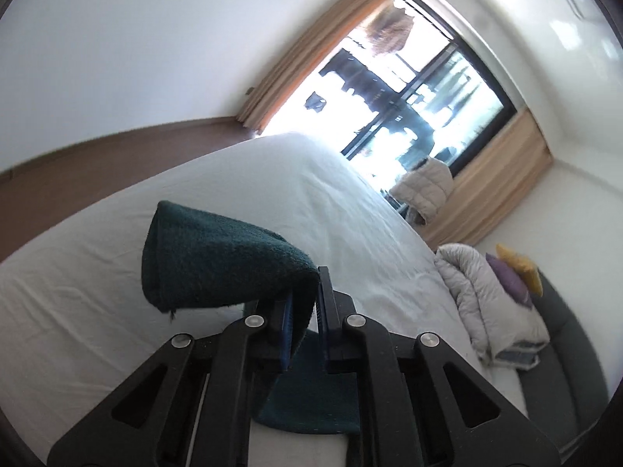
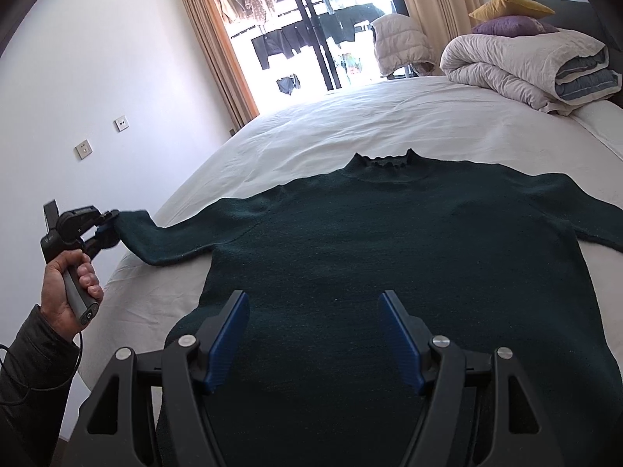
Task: Fold small clothes
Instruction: 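Fold the held sleeve and side across the sweater body with the left tool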
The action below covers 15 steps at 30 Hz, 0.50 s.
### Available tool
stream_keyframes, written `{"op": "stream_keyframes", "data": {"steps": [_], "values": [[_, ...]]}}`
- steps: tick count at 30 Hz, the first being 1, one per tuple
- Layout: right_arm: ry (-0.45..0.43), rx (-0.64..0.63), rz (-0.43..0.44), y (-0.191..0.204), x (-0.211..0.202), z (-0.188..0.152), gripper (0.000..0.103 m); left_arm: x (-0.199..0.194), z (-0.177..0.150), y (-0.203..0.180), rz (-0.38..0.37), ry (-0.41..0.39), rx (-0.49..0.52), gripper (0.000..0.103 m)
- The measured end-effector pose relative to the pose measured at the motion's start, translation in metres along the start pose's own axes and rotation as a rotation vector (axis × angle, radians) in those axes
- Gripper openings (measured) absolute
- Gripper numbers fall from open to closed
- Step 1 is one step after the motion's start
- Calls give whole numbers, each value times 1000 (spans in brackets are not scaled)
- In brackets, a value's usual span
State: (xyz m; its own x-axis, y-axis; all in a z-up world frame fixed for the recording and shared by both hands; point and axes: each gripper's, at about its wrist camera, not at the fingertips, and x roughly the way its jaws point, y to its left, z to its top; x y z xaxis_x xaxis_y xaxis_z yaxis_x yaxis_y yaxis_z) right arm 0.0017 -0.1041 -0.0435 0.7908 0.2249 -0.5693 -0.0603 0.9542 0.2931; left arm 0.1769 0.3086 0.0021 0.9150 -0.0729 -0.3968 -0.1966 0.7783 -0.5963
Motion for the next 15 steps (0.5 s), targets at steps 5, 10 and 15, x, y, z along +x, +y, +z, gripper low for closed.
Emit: {"op": "stream_keyframes", "data": {"steps": [5, 10, 15], "values": [[-27, 72, -16, -36, -5, 5, 72, 25, -63, -152, -99, 67, 424, 9], [-29, 148, -7, -77, -3, 22, 76, 59, -201, -257, -82, 206, 806, 9], [28, 238, 57, -115, 28, 42, 84, 82, -321, -273, 34, 309, 1022, 9]]}}
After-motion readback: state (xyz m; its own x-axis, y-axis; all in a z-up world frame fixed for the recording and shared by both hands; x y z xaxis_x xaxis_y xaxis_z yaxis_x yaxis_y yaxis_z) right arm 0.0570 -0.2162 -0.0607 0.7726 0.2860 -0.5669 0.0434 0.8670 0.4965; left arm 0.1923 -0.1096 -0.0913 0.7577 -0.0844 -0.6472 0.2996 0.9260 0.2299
